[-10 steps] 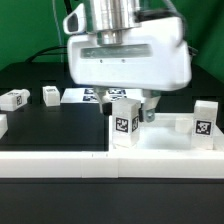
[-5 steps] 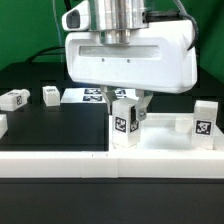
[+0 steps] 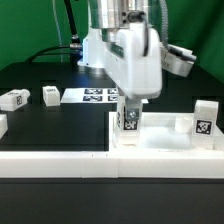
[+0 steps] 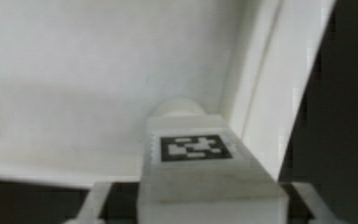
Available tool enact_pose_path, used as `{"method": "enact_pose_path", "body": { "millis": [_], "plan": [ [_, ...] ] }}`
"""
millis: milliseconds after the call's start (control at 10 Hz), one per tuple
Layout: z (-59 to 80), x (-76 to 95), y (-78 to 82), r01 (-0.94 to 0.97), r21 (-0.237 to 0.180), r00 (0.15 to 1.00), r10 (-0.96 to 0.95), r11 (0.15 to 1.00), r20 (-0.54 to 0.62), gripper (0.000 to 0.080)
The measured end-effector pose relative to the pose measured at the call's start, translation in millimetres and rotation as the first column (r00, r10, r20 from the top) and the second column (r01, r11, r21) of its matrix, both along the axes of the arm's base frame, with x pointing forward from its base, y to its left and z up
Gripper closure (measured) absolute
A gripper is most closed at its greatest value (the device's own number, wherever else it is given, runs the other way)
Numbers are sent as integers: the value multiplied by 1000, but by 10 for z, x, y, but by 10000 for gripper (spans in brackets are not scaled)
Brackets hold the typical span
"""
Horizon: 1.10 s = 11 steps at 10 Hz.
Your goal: Assemble square table
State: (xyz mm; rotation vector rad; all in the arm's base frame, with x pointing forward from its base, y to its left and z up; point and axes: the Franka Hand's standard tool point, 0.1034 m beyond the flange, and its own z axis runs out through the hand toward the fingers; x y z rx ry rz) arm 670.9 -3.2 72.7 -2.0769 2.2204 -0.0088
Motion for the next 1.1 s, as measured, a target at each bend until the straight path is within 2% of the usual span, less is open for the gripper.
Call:
{"method": "enact_pose_path", "body": {
  "millis": [100,200,500,600,700,800,900,1100],
  "plan": [
    [-12,28,10,222,29,975,-222,975,-13,509],
    [-9,31,3,297,38,955,-297,954,-19,508],
    [-11,31,-1,351,39,936,-350,936,-23,508],
    [-16,27,-9,266,30,964,-266,963,-15,320],
    [-43,12,-34,66,7,998,-66,998,-4,208],
    [-51,10,-51,-81,-5,997,81,997,5,208],
    [-50,11,-48,-189,-14,982,189,982,12,162],
    [-49,11,-57,-280,-25,960,281,960,15,153]
  ]
}}
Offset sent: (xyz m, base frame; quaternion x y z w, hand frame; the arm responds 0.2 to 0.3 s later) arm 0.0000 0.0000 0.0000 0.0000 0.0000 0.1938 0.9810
